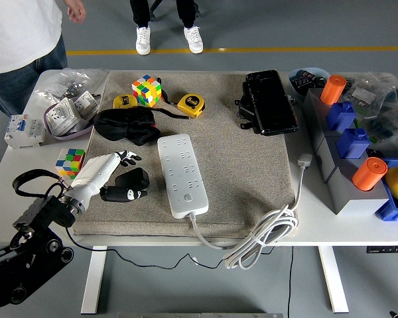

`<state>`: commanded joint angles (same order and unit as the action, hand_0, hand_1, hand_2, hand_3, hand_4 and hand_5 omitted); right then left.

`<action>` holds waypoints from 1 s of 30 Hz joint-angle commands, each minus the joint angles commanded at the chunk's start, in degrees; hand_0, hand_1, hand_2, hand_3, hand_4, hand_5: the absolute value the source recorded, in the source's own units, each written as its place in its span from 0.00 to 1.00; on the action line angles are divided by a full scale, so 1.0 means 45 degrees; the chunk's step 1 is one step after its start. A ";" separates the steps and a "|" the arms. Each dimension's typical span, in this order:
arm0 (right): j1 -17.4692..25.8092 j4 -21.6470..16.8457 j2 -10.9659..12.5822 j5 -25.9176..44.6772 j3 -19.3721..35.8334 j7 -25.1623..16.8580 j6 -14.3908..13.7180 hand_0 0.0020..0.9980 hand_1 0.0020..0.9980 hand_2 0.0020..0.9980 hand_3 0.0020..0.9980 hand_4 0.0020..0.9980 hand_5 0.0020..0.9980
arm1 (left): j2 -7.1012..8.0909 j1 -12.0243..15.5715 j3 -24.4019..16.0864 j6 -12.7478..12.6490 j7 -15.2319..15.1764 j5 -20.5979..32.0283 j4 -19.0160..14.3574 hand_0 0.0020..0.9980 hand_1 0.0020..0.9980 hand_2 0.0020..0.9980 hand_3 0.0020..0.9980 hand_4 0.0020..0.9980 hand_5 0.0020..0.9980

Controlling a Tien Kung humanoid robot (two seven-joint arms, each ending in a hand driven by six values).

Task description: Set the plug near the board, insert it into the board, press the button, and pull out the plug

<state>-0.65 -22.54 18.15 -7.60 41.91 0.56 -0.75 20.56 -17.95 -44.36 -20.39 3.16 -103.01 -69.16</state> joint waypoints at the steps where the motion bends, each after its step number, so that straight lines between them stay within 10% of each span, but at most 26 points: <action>1: -0.0001 -0.0001 0.0005 -0.0001 -0.0006 0.0003 -0.0001 0.63 0.69 0.69 0.57 0.85 0.51 | -0.0022 -0.0045 0.0021 -0.0015 0.0017 0.0032 0.0063 0.47 0.51 0.56 0.57 0.97 0.12; 30: -0.0069 -0.0041 0.0045 -0.0054 -0.0092 -0.0022 -0.0017 0.63 0.69 0.69 0.57 0.85 0.51 | 0.0268 0.0159 -0.0055 -0.1067 -0.0885 0.0615 -0.0672 0.28 0.38 0.47 0.54 0.86 0.00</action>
<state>-0.96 -22.72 18.35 -7.84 41.50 0.46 -0.83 21.77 -17.23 -44.60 -25.19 -0.83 -100.24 -72.18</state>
